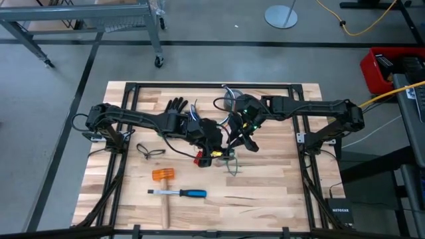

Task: Coil cords
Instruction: Uncoil the green wire from the black spool

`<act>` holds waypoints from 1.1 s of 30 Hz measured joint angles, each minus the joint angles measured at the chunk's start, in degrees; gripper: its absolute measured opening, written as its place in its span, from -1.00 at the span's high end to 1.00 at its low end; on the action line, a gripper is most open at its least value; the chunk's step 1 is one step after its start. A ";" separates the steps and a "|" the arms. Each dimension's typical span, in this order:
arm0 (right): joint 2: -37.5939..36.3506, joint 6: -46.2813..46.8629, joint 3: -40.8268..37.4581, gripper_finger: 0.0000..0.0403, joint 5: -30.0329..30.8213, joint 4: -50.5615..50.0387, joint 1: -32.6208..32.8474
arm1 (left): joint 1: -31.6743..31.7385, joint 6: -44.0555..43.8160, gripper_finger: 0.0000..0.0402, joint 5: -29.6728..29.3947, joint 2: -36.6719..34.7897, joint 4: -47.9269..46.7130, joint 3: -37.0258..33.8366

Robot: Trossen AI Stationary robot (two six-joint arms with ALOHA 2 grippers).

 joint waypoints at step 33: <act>0.00 0.66 0.00 0.45 -0.57 -1.83 0.02 | 0.09 1.99 1.00 -0.98 0.04 4.82 0.00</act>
